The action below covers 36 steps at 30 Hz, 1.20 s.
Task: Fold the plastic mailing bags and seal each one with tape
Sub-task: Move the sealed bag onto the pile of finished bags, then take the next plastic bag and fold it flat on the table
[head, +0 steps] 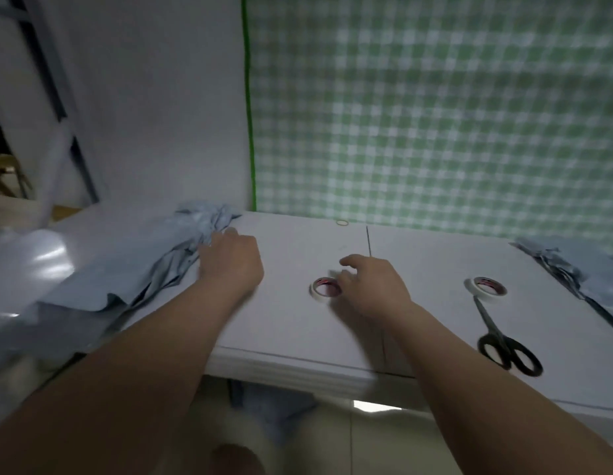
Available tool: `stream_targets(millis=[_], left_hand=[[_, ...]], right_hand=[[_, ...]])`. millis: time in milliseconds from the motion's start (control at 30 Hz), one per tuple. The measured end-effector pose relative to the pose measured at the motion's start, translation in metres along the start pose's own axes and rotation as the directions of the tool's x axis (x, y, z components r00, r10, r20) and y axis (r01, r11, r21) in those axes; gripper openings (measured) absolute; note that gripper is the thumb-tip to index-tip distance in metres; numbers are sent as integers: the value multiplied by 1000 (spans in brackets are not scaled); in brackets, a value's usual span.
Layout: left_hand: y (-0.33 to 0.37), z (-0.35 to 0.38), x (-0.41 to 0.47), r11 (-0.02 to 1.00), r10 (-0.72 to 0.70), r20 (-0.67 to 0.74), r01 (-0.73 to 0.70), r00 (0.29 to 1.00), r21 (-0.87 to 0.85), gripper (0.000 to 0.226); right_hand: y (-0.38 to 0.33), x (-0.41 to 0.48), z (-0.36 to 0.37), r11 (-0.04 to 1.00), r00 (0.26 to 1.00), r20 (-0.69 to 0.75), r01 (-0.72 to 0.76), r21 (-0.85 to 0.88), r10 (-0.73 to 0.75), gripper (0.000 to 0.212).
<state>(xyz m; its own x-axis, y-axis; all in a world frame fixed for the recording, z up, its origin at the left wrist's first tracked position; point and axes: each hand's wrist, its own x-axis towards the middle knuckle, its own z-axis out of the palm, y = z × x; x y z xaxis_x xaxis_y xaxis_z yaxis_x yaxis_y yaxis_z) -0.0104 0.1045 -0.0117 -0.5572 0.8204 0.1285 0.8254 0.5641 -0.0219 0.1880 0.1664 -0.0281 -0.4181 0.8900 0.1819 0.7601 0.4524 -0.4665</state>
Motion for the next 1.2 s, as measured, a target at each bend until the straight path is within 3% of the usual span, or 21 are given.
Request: stream_targets(millis=[133, 233, 433, 533, 633, 800, 967, 1067, 1200], left_hand=[[-52, 16, 1, 972, -199, 64, 188, 978, 143, 51], [-76, 27, 8, 964, -246, 57, 238, 968, 122, 48], [-86, 31, 26, 988, -132, -66, 127, 989, -83, 30], [-78, 33, 36, 955, -134, -17, 124, 991, -269, 32], [-48, 33, 37, 935, -43, -27, 31, 999, -353, 33], [16, 17, 25, 937, 30, 16, -23, 999, -347, 27], [54, 2, 20, 964, 168, 123, -138, 978, -226, 26], [56, -16, 16, 933, 278, 147, -231, 949, -276, 35], [45, -32, 4, 903, 291, 267, -171, 919, -395, 57]], right_hand=[[-19, 1, 29, 991, 991, 56, 121, -51, -118, 37], [-27, 3, 41, 981, 987, 66, 151, -119, -144, 31], [-30, 8, 46, 980, 997, 18, 78, -184, -76, 32], [-25, 9, 41, 979, 1000, -3, 23, -201, -24, 35], [-14, 9, 34, 975, 999, -42, -41, -220, 33, 36], [9, 7, 19, 965, 990, -65, -137, -224, 126, 37], [21, 3, 13, 975, 991, -77, -125, -183, 112, 35], [24, 1, 10, 974, 989, -90, -134, -182, 119, 34], [26, -2, 7, 979, 987, -96, -142, -148, 128, 32]])
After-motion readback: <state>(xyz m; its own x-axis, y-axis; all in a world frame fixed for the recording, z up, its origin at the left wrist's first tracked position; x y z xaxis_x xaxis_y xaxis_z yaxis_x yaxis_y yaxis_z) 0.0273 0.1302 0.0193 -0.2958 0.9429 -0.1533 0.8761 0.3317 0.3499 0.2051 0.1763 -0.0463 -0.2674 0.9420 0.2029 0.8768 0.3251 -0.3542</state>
